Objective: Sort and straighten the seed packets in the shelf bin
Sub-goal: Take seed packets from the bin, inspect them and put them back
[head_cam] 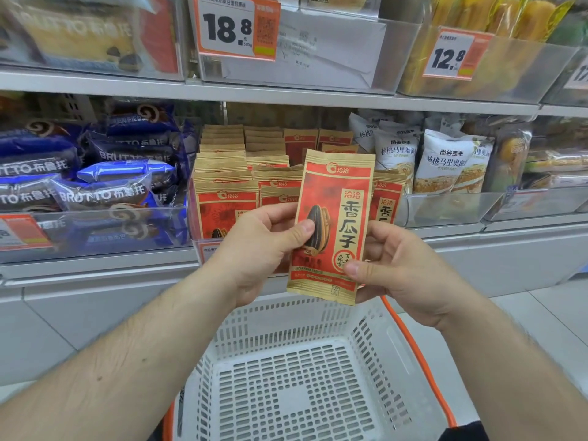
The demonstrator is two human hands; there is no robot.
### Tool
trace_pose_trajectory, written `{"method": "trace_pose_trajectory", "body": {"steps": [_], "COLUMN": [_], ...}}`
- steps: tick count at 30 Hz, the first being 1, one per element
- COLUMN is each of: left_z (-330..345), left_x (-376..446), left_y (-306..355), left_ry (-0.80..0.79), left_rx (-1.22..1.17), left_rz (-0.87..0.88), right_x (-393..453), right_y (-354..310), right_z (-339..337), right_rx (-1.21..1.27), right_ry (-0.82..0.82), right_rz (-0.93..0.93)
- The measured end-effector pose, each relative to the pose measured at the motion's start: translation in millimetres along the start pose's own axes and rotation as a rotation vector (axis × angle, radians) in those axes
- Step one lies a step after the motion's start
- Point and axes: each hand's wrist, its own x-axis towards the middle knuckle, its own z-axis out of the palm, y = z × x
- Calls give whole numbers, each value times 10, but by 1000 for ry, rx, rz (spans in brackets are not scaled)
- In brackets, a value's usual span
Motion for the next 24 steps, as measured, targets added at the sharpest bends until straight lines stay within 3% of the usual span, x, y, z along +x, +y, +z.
{"method": "trace_pose_trajectory", "body": {"steps": [3, 9, 14, 19, 24], "left_z": [4, 68, 42, 96, 142], "left_x": [-6, -65, -61, -111, -92], "left_y": [-49, -74, -58, -80, -97], "left_ry": [59, -47, -153, -314, -235], "left_rx": [226, 286, 257, 316, 183], "left_rz": [129, 89, 72, 16, 36], "right_x": [-14, -45, -34, -33, 11], "right_y": [-20, -17, -34, -50, 12], "right_z": [77, 163, 112, 173, 221], "right_rx": [-205, -445, -238, -260, -193], "right_ry": [71, 34, 175, 218, 159], "right_rz": [-23, -115, -293, -375, -303]}}
